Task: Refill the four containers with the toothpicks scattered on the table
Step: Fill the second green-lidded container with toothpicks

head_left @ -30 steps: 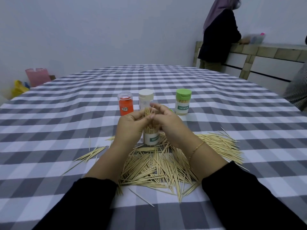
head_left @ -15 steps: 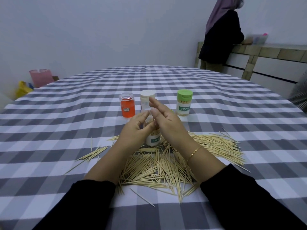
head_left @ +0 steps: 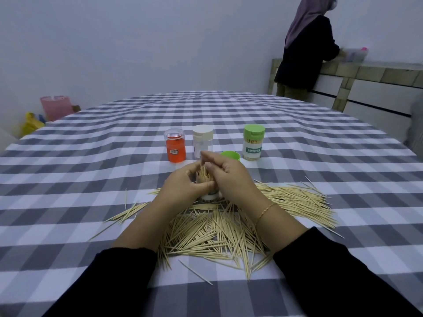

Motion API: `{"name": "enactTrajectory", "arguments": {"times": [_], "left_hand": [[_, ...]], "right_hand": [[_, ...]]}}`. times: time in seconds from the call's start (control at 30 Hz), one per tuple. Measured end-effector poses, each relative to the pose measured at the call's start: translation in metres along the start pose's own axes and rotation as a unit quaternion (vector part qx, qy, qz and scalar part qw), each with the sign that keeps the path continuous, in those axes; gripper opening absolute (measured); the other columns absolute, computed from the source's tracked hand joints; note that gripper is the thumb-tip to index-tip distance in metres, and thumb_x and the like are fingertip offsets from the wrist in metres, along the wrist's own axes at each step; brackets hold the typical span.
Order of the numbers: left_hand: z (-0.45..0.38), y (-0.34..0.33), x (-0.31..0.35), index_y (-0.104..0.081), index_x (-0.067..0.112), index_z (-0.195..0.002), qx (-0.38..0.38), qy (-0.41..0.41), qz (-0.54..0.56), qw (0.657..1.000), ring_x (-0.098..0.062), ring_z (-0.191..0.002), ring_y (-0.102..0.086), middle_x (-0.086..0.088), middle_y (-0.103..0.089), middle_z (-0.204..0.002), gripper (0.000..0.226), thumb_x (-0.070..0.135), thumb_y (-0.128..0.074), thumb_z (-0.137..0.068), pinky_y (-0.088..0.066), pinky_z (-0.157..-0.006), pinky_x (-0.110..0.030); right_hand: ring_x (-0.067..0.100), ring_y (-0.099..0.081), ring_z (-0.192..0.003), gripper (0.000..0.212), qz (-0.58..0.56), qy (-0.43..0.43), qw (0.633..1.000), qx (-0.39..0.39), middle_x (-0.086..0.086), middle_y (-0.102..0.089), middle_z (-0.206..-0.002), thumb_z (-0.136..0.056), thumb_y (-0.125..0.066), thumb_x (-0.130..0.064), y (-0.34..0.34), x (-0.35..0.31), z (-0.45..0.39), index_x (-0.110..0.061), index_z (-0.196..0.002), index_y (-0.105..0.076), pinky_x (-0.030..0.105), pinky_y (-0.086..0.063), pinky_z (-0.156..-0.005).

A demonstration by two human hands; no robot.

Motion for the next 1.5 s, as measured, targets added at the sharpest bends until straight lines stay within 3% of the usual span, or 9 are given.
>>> {"name": "enactTrajectory", "arguments": {"times": [0.1, 0.27, 0.47, 0.6, 0.77, 0.97, 1.13, 1.3, 1.5], "left_hand": [[-0.001, 0.002, -0.005, -0.064, 0.038, -0.11, 0.017, 0.026, 0.017, 0.999, -0.019, -0.089, -0.068, 0.006, -0.07, -0.095, 0.059, 0.05, -0.064, -0.052, -0.057, -0.081, -0.048], [0.0, 0.001, -0.001, -0.057, 0.036, -0.129, 0.016, 0.008, 0.016, 1.0, -0.011, -0.097, -0.066, 0.011, -0.069, -0.107, 0.081, 0.06, -0.064, -0.052, -0.057, -0.085, -0.043], [0.001, 0.001, -0.001, -0.063, 0.039, -0.116, 0.015, 0.009, 0.021, 1.0, -0.013, -0.095, -0.067, 0.011, -0.071, -0.1, 0.072, 0.066, -0.067, -0.049, -0.056, -0.086, -0.045], [0.0, 0.0, -0.001, -0.05, 0.038, -0.136, 0.013, -0.005, 0.019, 1.0, -0.013, -0.109, -0.062, 0.009, -0.066, -0.119, 0.107, 0.081, -0.071, -0.041, -0.052, -0.094, -0.046], [0.002, -0.002, 0.0, -0.05, 0.044, -0.13, 0.026, -0.019, -0.039, 0.999, -0.009, -0.115, -0.056, 0.02, -0.063, -0.114, 0.075, 0.068, -0.068, -0.061, -0.042, -0.102, -0.048], [0.001, -0.001, 0.0, -0.031, 0.037, -0.148, 0.054, -0.037, -0.085, 0.994, -0.017, -0.127, -0.048, 0.005, -0.053, -0.139, 0.088, 0.05, -0.076, -0.074, -0.036, -0.108, -0.049], [0.0, -0.002, -0.002, -0.032, 0.038, -0.147, 0.05, -0.05, -0.094, 0.993, -0.019, -0.126, -0.048, 0.004, -0.054, -0.138, 0.084, 0.049, -0.075, -0.076, -0.036, -0.108, -0.049], [-0.002, -0.002, -0.003, -0.039, 0.044, -0.142, 0.055, -0.081, -0.089, 0.991, -0.017, -0.125, -0.049, 0.007, -0.053, -0.138, 0.075, 0.047, -0.076, -0.076, -0.038, -0.106, -0.051], [-0.003, -0.002, -0.001, -0.052, 0.043, -0.13, 0.059, -0.112, -0.111, 0.986, -0.01, -0.128, -0.043, 0.025, -0.044, -0.125, 0.059, 0.042, -0.076, -0.076, -0.036, -0.108, -0.049]], "right_hand": [[0.01, -0.035, -0.135, 0.034, 0.097, 0.051, 0.993, -0.033, -0.007, -0.053, -0.138, -0.098, -0.048, -0.028, -0.003, -0.005, 0.003, -0.022, -0.13, -0.058, 0.034, -0.024, -0.112], [0.008, -0.017, -0.143, 0.04, 0.213, 0.047, 0.975, -0.029, -0.012, -0.039, -0.148, -0.101, -0.034, -0.038, 0.003, -0.004, 0.0, -0.027, -0.137, -0.049, 0.04, -0.012, -0.111], [0.005, -0.011, -0.144, 0.045, 0.078, 0.023, 0.993, -0.084, -0.009, -0.036, -0.15, -0.102, -0.031, -0.039, -0.001, -0.002, 0.0, -0.019, -0.137, -0.05, 0.047, -0.009, -0.117], [0.007, -0.008, -0.144, 0.042, 0.071, 0.014, 0.996, -0.06, -0.01, -0.031, -0.152, -0.102, -0.028, -0.043, 0.008, -0.004, 0.0, -0.032, -0.135, -0.051, 0.048, -0.006, -0.117], [0.007, -0.005, -0.144, 0.044, 0.192, 0.041, 0.978, -0.069, -0.014, -0.028, -0.153, -0.101, -0.025, -0.047, 0.007, -0.004, -0.001, -0.034, -0.124, -0.061, 0.047, 0.001, -0.115], [0.014, -0.031, -0.135, 0.051, 0.131, 0.033, 0.989, 0.058, -0.008, -0.056, -0.132, -0.1, -0.026, -0.046, 0.029, -0.005, -0.002, -0.021, -0.112, -0.069, 0.052, -0.019, -0.111], [0.013, -0.038, -0.131, 0.048, 0.096, 0.011, 0.995, -0.007, -0.023, -0.063, -0.108, -0.101, -0.029, -0.046, 0.022, -0.002, -0.002, -0.024, -0.11, -0.07, 0.051, -0.021, -0.11], [0.012, -0.056, -0.11, 0.043, 0.066, -0.026, 0.997, -0.014, -0.004, -0.065, -0.118, -0.1, -0.035, -0.043, 0.038, -0.008, 0.001, -0.02, -0.111, -0.069, 0.035, -0.044, -0.094], [0.021, -0.059, -0.084, 0.029, 0.253, -0.159, 0.952, -0.067, 0.007, -0.067, -0.097, -0.096, -0.051, -0.026, 0.081, 0.014, 0.002, -0.007, -0.105, -0.069, 0.03, -0.044, -0.069]]}}
Point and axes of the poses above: each hand's wrist, its own z-axis away from the middle knuckle, its own y-axis out of the back of the hand, x = y × z, the point moved 5 cm from there along -z, towards the middle knuckle
